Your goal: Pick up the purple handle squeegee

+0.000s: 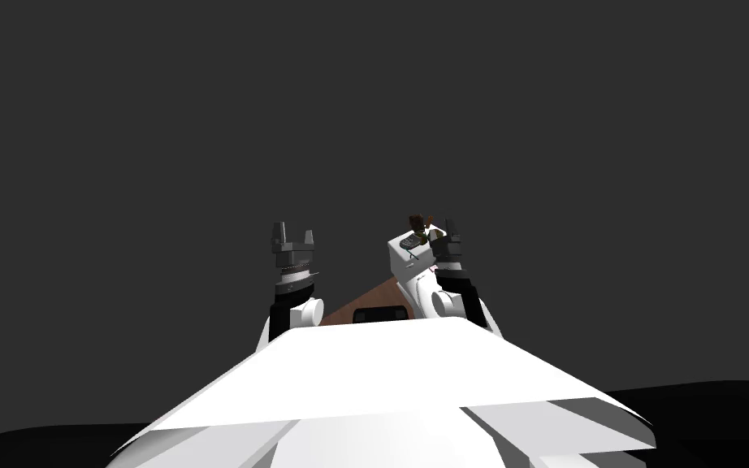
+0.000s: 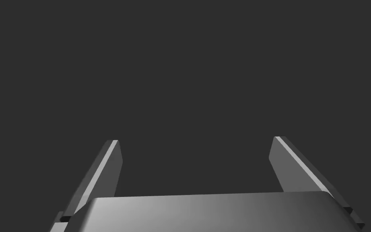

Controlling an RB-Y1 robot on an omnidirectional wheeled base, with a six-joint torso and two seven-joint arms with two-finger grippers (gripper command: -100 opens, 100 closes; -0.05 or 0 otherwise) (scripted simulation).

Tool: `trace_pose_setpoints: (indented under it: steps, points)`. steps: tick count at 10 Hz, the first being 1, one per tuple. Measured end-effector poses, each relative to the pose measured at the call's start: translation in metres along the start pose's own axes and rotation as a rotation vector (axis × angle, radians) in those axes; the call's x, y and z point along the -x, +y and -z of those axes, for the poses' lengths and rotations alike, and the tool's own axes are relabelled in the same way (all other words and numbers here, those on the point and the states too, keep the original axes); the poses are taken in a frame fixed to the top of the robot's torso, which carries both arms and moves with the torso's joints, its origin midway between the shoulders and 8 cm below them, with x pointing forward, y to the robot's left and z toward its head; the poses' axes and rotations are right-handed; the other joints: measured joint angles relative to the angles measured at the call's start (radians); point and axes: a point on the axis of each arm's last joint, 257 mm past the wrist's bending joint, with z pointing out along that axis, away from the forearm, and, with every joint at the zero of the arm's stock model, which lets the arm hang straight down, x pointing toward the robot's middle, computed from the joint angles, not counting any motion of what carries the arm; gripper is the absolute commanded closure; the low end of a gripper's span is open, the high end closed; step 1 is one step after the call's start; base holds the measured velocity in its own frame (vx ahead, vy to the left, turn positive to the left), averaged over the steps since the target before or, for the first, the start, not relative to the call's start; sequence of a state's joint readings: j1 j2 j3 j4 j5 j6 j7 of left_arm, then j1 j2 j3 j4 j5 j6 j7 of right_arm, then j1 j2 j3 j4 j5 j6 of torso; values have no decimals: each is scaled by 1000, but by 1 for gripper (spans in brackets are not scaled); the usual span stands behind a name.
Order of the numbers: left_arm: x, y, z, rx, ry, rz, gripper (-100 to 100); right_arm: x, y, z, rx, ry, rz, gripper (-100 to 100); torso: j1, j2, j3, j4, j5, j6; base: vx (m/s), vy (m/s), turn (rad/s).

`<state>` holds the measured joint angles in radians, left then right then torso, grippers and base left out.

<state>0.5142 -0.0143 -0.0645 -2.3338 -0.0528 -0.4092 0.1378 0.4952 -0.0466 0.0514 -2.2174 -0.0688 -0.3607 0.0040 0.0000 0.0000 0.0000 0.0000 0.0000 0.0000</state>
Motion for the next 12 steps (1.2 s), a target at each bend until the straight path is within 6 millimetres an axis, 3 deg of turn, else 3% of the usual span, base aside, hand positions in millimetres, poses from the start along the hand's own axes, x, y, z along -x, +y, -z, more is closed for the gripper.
trace_pose_setpoints:
  steps: [4,12]
  points:
    - [0,0,0,0,0,0,0,-5,-26,17,-74,84,72,-100,-1,0,0,0,0,0,2,-7,94]
    - [0,0,0,0,0,0,0,3,-80,72,-244,237,201,-100,-1,0,0,0,0,0,-3,-16,78]
